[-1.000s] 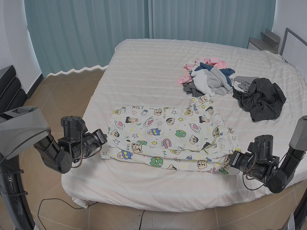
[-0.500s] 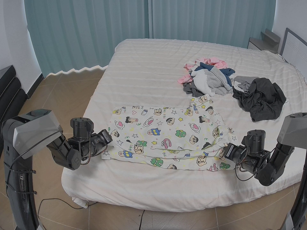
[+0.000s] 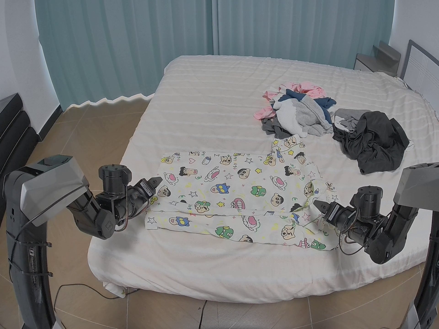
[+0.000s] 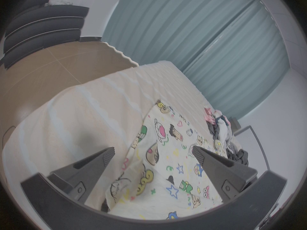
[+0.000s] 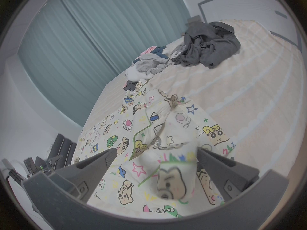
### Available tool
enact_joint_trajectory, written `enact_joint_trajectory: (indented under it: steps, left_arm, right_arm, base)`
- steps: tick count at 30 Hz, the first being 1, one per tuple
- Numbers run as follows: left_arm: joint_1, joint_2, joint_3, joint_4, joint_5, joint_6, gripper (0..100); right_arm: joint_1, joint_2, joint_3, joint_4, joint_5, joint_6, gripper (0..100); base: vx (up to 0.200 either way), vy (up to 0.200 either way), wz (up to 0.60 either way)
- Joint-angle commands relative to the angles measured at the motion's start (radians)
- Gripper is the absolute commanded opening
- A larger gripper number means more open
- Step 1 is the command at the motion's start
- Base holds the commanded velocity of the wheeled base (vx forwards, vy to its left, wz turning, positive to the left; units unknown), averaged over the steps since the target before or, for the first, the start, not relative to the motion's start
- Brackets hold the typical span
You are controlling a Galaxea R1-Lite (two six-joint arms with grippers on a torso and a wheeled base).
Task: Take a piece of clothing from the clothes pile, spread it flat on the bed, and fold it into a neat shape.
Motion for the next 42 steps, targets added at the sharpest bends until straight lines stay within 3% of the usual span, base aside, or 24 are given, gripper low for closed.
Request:
enact_joint_trajectory:
  steps: [1, 7, 13, 14, 16, 19, 20, 23, 26, 35, 42]
  left_arm:
    - [0.028, -0.025, -0.009, -0.001, 0.012, -0.053, 100]
    - [0.084, -0.135, 0.065, 0.006, -0.006, -0.137, 100]
    - [0.077, -0.272, 0.221, 0.010, -0.068, -0.192, 100]
    - [0.060, -0.349, 0.307, 0.052, -0.092, -0.215, 100]
    - [0.036, -0.393, 0.344, 0.125, -0.095, -0.247, 100]
    - [0.004, -0.431, 0.359, 0.229, -0.114, -0.376, 100]
    - [-0.001, -0.434, 0.359, 0.241, -0.129, -0.404, 100]
    - [0.007, -0.430, 0.407, 0.237, -0.307, -0.508, 100]
    - [0.027, -0.424, 0.445, 0.180, -0.399, -0.501, 100]
    - [0.016, -0.284, 0.642, -0.236, -0.402, -0.384, 100]
    - [0.004, -0.263, 0.657, -0.276, -0.401, -0.382, 100]
  right_arm:
    - [-0.026, -0.019, 0.000, 0.000, -0.002, 0.063, 100]
    - [-0.058, -0.056, 0.023, 0.003, 0.000, 0.155, 100]
    - [-0.068, -0.072, 0.065, 0.004, 0.000, 0.207, 100]
    - [-0.051, -0.101, 0.096, 0.009, 0.000, 0.244, 100]
    - [-0.023, -0.121, 0.111, 0.015, 0.000, 0.275, 100]
    - [0.024, -0.125, 0.117, 0.047, 0.000, 0.304, 100]
    - [0.034, -0.125, 0.116, 0.057, 0.000, 0.311, 100]
    - [0.064, -0.115, 0.094, 0.100, -0.002, 0.367, 100]
    - [0.072, -0.082, 0.070, 0.123, -0.002, 0.380, 100]
    - [0.070, -0.003, -0.007, 0.126, -0.002, 0.440, 100]
    - [0.075, 0.030, -0.061, 0.118, 0.000, 0.456, 100]
  base:
    - [0.000, 0.000, 0.00]
    - [0.000, 0.000, 0.00]
    - [0.000, 0.000, 0.00]
    - [0.000, 0.000, 0.00]
    - [0.000, 0.000, 0.00]
    - [0.000, 0.000, 0.00]
    - [0.000, 0.000, 0.00]
    - [0.000, 0.000, 0.00]
    - [0.000, 0.000, 0.00]
    - [0.000, 0.000, 0.00]
    - [0.000, 0.000, 0.00]
